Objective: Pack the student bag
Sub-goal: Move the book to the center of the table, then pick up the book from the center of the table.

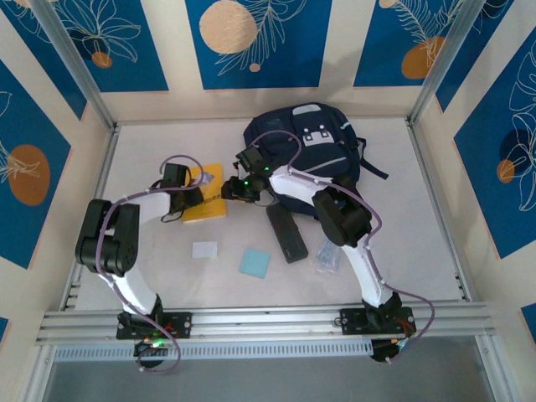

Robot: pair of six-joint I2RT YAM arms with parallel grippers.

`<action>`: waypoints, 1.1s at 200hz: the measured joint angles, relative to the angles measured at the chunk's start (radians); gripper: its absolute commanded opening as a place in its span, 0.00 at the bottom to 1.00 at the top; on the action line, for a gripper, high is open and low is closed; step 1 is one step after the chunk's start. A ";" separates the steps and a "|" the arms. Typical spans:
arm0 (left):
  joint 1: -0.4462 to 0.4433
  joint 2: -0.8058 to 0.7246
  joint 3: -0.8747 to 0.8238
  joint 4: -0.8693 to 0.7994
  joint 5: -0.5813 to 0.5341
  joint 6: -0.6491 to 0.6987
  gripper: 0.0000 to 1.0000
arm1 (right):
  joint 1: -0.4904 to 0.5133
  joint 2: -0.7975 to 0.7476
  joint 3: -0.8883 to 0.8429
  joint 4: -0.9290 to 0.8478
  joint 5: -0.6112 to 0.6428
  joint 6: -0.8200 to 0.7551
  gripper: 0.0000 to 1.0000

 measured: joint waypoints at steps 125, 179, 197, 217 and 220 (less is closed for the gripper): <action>-0.048 0.011 -0.003 0.049 0.004 -0.053 0.61 | -0.003 0.015 0.035 -0.035 -0.019 0.012 0.31; -0.048 0.010 -0.008 0.057 0.004 -0.053 0.61 | -0.004 -0.009 0.013 0.052 -0.100 0.082 0.23; -0.048 0.008 -0.012 0.064 0.004 -0.053 0.62 | -0.005 -0.009 0.013 0.070 -0.119 0.102 0.13; -0.048 0.002 -0.018 0.070 0.006 -0.053 0.65 | -0.013 -0.009 0.013 0.076 -0.140 0.135 0.00; -0.048 0.002 -0.018 0.070 0.007 -0.053 0.65 | -0.015 -0.009 0.013 0.076 -0.142 0.142 0.00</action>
